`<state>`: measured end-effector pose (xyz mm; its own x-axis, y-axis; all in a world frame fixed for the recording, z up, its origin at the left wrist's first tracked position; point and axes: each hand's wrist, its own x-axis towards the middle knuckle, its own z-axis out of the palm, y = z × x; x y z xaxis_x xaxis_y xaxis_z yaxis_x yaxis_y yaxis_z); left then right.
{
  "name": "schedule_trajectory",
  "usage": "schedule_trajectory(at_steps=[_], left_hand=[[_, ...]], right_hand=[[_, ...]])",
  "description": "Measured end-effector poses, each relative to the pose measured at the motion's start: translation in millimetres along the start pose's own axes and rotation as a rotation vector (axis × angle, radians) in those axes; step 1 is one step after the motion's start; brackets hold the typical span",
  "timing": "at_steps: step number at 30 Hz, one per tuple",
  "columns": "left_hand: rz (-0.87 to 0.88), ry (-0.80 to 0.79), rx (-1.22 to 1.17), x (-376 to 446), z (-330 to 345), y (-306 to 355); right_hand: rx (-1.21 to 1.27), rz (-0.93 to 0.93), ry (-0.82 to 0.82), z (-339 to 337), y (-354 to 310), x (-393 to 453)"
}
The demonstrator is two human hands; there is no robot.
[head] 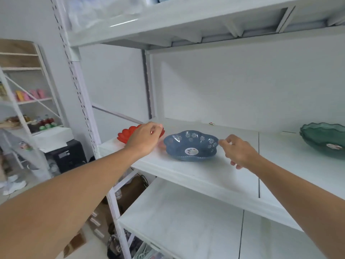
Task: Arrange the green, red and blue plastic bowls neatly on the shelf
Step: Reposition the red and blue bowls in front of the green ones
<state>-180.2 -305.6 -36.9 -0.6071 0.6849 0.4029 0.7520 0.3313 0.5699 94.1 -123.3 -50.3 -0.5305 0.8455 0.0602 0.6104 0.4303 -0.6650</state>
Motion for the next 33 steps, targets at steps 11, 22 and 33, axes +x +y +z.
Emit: schedule_trajectory(at_steps=[11, 22, 33], left_hand=[[-0.127, 0.008, 0.048, 114, -51, -204], [-0.395, -0.301, -0.088, 154, -15, -212], [-0.256, -0.305, -0.294, 171, -7, -168]], right_hand=[[-0.224, 0.328, 0.231, 67, -41, 54], [0.187, 0.483, 0.188, 93, -39, 64], [0.344, 0.5, 0.387, 66, -23, 47]])
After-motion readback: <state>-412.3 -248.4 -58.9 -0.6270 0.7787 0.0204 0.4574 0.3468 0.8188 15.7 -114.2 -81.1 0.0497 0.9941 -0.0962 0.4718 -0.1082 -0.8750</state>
